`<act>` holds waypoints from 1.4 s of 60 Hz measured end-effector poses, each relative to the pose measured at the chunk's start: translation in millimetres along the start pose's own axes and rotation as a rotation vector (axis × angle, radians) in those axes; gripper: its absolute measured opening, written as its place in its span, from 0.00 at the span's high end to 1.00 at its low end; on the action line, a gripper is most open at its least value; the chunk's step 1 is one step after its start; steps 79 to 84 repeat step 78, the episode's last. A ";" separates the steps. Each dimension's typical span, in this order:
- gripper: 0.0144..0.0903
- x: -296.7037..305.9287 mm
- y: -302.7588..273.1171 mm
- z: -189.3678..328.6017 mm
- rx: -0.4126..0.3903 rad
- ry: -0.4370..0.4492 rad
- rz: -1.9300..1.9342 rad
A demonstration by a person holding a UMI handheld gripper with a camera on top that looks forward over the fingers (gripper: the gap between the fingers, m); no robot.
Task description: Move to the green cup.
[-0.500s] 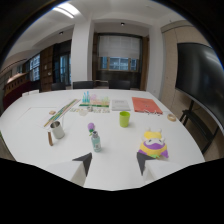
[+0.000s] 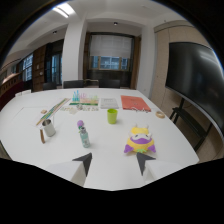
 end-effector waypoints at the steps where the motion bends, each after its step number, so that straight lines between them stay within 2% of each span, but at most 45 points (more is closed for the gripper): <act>1: 0.06 -0.1 -4.1 8.4 -0.001 0.004 0.000; 10: 0.07 16.0 -17.8 44.7 0.010 0.005 -0.015; 27: 0.07 11.5 -72.2 208.2 -0.001 -0.064 -0.002; 40: 0.07 7.1 -86.1 335.9 -0.057 -0.081 0.015; 46: 0.07 5.5 -75.1 372.0 -0.101 -0.086 0.013; 60: 0.07 -2.0 -60.3 406.3 -0.152 -0.118 0.013; 84: 0.07 -3.4 -58.0 413.1 -0.156 -0.123 -0.006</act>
